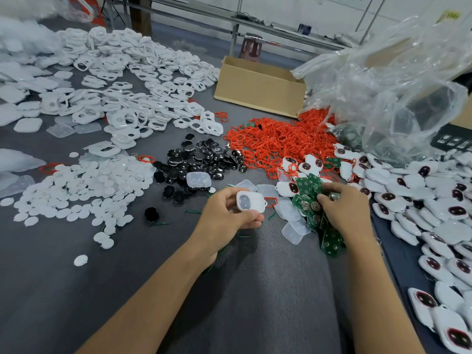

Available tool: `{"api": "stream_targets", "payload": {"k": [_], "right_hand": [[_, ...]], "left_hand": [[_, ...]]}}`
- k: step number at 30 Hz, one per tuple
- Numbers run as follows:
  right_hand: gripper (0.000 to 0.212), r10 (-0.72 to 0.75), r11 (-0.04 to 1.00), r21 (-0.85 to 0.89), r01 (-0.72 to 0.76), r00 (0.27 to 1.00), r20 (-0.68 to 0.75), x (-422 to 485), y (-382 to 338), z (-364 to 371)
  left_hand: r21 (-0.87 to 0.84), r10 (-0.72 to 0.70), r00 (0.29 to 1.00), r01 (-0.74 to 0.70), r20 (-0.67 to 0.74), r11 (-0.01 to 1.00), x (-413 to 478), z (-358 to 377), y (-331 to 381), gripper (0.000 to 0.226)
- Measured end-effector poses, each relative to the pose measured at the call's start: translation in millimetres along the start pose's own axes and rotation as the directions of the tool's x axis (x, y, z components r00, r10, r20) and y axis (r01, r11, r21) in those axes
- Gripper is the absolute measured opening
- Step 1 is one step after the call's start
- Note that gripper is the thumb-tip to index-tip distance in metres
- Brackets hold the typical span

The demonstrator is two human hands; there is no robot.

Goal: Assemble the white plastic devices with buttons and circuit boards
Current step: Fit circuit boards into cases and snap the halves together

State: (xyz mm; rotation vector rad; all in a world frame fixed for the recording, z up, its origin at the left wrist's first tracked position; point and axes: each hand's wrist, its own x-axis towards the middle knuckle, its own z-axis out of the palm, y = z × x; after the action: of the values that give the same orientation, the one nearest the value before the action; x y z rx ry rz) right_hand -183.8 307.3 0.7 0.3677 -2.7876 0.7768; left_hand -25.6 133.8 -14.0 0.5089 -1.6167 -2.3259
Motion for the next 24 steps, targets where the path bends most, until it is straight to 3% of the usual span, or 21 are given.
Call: {"api": "stream_targets", "payload": {"k": [5,8,11,13,15,18,22,24], "right_hand": [[0.028,0.062,0.993,0.093,-0.068,0.995,0.072,19,-4,-7],[0.017,-0.025,0.990,0.140,0.026,1.000,-0.009,16,-12,-12],[0.010,-0.083,0.938,0.339,0.075,0.997,0.009,2,-20,-25],[0.008,-0.144,0.853,0.520,0.036,0.975,0.169,-14,-25,-36],[0.008,-0.252,0.803,0.595,-0.049,0.875,0.412,-34,-27,-44],[0.010,-0.311,0.829,0.549,-0.108,0.727,0.612,-57,-26,-48],[0.017,-0.325,0.945,0.228,0.233,0.739,0.591,-65,-29,-42],[0.024,-0.310,0.946,0.113,0.304,0.745,0.590,-64,-35,-40]], "left_hand": [[0.008,0.004,1.000,-0.004,0.000,1.000,1,0,0,0.037],[0.010,0.007,1.000,-0.007,-0.004,1.000,1,0,0,0.038],[0.014,0.005,1.000,-0.005,-0.006,1.000,1,0,0,0.038],[0.011,0.003,1.000,-0.003,-0.005,1.000,1,0,0,0.037],[0.008,0.004,1.000,-0.004,-0.005,1.000,1,0,0,0.036],[0.011,0.004,1.000,-0.004,-0.011,1.000,2,0,0,0.036],[0.020,0.007,1.000,-0.007,-0.019,1.000,2,0,-1,0.037],[0.020,0.009,1.000,-0.009,-0.019,1.000,2,-1,-1,0.037]]}}
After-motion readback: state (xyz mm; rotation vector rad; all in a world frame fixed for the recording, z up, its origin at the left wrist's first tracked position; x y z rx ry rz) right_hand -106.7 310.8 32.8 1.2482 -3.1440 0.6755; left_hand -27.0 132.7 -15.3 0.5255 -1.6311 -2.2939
